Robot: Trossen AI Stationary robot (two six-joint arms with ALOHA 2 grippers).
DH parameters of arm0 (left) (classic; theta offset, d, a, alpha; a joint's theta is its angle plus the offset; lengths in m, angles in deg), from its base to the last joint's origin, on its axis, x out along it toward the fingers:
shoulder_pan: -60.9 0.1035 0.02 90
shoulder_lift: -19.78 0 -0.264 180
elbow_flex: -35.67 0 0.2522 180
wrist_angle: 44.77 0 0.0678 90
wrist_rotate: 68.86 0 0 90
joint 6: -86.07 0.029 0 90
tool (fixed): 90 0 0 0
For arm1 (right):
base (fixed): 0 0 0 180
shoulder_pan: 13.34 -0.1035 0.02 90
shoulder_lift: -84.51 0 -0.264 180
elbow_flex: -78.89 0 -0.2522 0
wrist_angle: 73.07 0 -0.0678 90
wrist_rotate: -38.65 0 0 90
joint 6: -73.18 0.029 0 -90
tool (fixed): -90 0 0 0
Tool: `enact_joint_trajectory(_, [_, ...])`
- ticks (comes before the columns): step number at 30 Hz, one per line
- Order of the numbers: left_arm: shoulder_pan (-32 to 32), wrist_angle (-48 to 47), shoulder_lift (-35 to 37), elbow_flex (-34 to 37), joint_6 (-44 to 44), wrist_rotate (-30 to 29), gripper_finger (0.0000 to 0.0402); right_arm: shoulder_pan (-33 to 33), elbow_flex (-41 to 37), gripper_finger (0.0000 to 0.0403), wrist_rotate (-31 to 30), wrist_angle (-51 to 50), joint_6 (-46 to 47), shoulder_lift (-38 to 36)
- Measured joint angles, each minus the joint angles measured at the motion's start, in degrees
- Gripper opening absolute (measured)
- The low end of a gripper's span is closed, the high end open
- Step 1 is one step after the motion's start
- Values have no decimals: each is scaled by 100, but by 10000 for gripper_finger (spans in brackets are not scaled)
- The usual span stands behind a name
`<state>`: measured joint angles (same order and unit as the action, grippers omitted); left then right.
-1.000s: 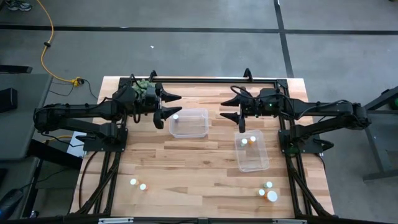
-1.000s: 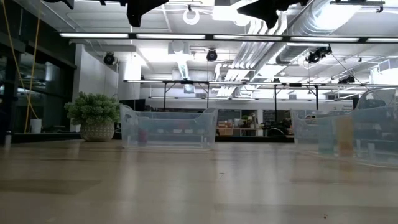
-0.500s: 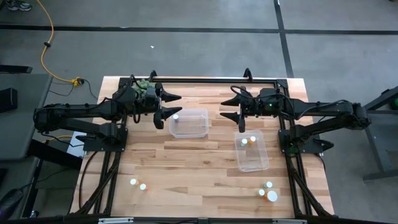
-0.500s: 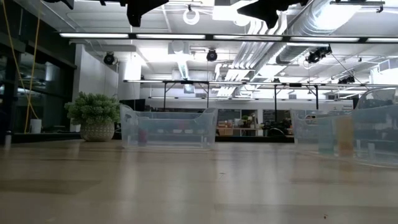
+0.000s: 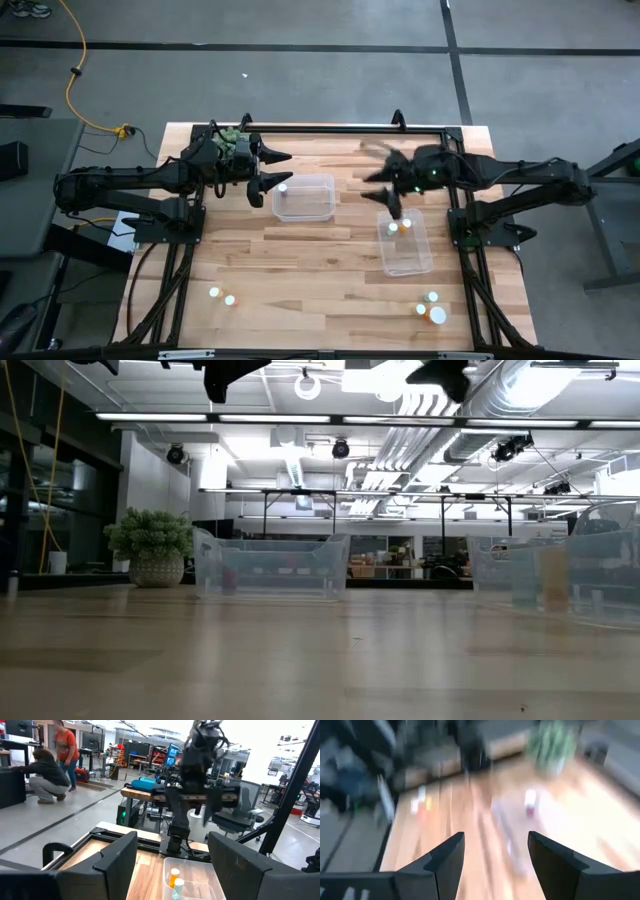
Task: Pick and place medicine bottles into bin by pill shape (circle, oval)
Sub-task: Put the orange capsule bottle into the top transparent bin
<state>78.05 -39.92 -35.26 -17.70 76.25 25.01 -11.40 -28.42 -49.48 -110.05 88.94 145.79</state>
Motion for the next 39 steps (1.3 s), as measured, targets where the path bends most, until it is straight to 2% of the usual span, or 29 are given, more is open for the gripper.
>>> enact_joint_trajectory(4, [2,-37,0,0,0,1,232,-568,730,210,-135,-2176,933,154])
enact_joint_trajectory(7, [2,-179,0,2,0,0,232,-1110,952,210,-142,-3291,2033,266])
enact_joint_trajectory(12, [0,-357,0,2,-1,1,232,-2303,959,210,-47,-4542,4041,410])
enact_joint_trajectory(15, [2,-407,0,2,-2,1,232,-3039,959,210,-45,-4966,5221,549])
enact_joint_trajectory(21, [2,-409,0,2,-1,1,232,-4147,959,210,-85,-5085,7440,925])
enact_joint_trajectory(27, [2,-409,0,2,0,1,232,-4889,959,210,-170,-4562,8873,1387])
enact_joint_trajectory(29, [1,-409,0,2,0,1,232,-5070,959,210,-168,-4197,9007,1542])
enact_joint_trajectory(34, [0,-407,0,2,0,1,232,-5382,959,210,-85,-3511,8600,1915])
enact_joint_trajectory(39, [2,-407,0,2,0,0,232,-5472,959,218,383,-3390,8937,2246])
